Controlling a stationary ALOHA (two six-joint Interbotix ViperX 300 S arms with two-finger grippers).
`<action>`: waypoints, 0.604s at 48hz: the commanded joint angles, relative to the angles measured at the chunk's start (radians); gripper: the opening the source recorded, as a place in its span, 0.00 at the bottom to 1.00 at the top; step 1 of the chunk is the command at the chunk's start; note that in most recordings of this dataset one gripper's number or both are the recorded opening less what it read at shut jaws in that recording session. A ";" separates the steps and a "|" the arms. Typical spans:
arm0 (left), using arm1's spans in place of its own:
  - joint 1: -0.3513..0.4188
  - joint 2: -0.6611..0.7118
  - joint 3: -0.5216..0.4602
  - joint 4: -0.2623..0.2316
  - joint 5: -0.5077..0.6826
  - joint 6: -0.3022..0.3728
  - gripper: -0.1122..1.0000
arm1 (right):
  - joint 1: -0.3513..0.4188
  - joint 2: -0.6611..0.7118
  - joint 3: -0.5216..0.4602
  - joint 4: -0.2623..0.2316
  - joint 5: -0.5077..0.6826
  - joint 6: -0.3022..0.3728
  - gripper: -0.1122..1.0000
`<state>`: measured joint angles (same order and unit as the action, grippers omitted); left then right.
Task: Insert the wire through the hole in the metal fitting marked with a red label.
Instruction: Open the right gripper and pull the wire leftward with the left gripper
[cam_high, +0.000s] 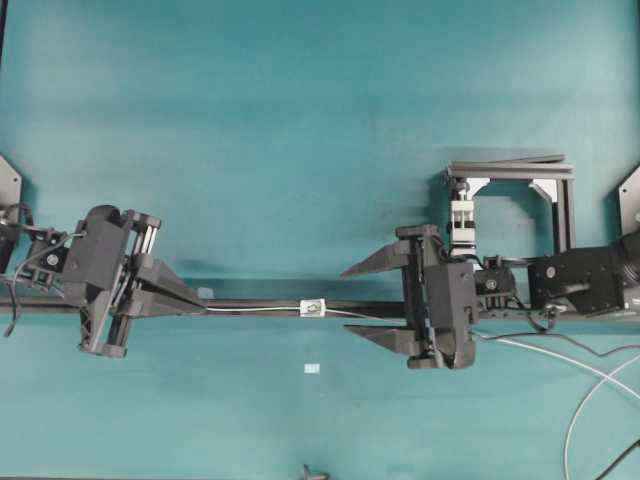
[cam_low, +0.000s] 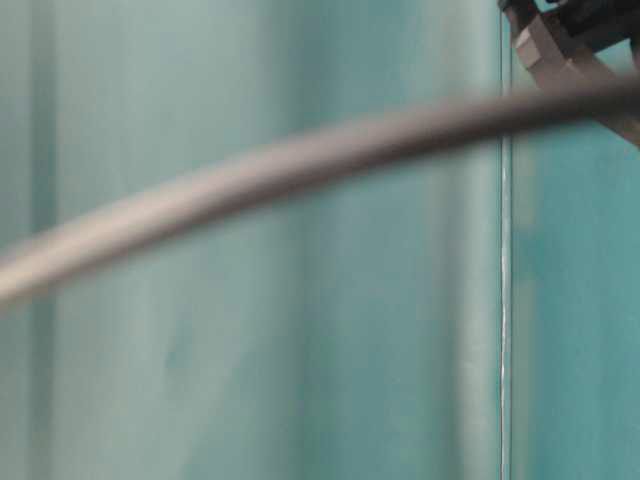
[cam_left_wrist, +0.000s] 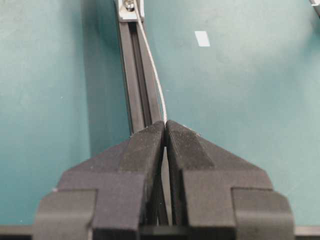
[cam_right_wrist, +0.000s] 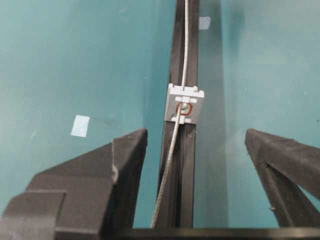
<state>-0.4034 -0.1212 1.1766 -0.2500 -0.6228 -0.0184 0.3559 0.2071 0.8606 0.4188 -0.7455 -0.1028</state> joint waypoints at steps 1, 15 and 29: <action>0.000 -0.011 -0.017 0.002 -0.005 -0.003 0.01 | 0.003 -0.028 -0.008 -0.002 -0.006 -0.002 0.90; 0.005 0.044 -0.032 0.002 -0.005 0.000 0.12 | 0.005 -0.028 -0.011 -0.002 -0.006 -0.006 0.90; 0.005 0.043 -0.035 0.002 -0.005 0.000 0.77 | 0.005 -0.028 -0.014 -0.008 -0.005 -0.005 0.90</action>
<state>-0.4004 -0.0614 1.1520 -0.2500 -0.6228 -0.0215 0.3574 0.2071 0.8606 0.4142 -0.7455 -0.1074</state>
